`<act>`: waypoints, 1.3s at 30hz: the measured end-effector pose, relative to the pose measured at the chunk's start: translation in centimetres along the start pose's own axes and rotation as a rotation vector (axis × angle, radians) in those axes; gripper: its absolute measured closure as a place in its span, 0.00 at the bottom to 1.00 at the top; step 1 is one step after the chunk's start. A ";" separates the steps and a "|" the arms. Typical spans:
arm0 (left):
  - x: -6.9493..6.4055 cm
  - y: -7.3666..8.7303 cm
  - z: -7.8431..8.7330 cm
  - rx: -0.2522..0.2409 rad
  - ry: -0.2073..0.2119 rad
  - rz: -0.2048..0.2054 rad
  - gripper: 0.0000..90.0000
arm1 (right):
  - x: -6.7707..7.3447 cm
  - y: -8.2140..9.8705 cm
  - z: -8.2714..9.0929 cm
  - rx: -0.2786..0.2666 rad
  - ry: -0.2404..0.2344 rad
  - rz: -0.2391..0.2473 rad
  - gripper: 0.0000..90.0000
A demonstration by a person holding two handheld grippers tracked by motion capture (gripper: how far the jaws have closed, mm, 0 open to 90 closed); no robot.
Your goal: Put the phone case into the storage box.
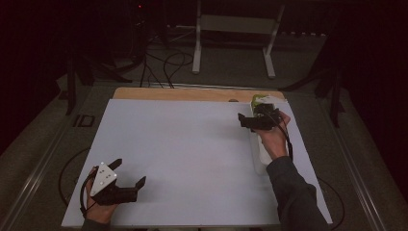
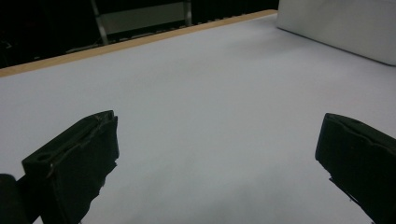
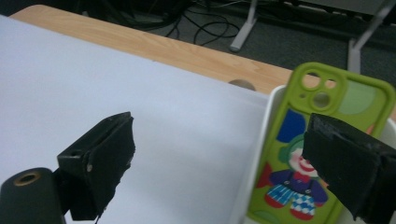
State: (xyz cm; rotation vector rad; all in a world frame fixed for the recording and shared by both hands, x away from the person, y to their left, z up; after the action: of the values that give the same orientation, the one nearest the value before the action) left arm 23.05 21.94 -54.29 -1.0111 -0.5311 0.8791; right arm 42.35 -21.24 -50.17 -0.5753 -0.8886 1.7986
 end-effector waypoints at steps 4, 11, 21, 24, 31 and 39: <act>0.0 0.0 0.0 0.001 0.000 0.000 0.00 | 0.8 0.4 0.5 -0.010 -0.020 0.009 0.10; -0.1 0.0 0.0 0.002 0.002 -0.001 0.00 | 2.1 0.9 1.4 -0.034 -0.058 0.024 0.10; -0.1 0.1 -0.1 0.005 0.006 -0.001 0.00 | 4.1 1.6 3.4 -0.064 -0.119 0.050 0.10; -0.1 0.1 -0.1 0.006 0.006 -0.001 0.00 | 4.8 2.0 3.9 -0.072 -0.127 0.070 0.10; -0.2 0.1 -0.2 0.007 0.010 0.000 0.00 | 6.0 3.1 5.0 -0.094 -0.164 0.086 0.10; -0.3 0.1 -0.2 0.007 0.014 0.000 0.00 | 7.5 4.5 5.8 -0.113 -0.208 0.113 0.10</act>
State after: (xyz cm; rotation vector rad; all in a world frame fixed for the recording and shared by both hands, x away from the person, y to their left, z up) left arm 23.01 21.66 -54.43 -1.0094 -0.5161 0.8727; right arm 32.72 -17.05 -50.04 -0.5249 -1.1243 1.9448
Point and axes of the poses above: each handheld gripper's, and its own axes: z roughly backward along the jaws, y roughly out of its underside, x roughly to its left, the point moved 4 cm from there along -z, roughly forward along the jaws
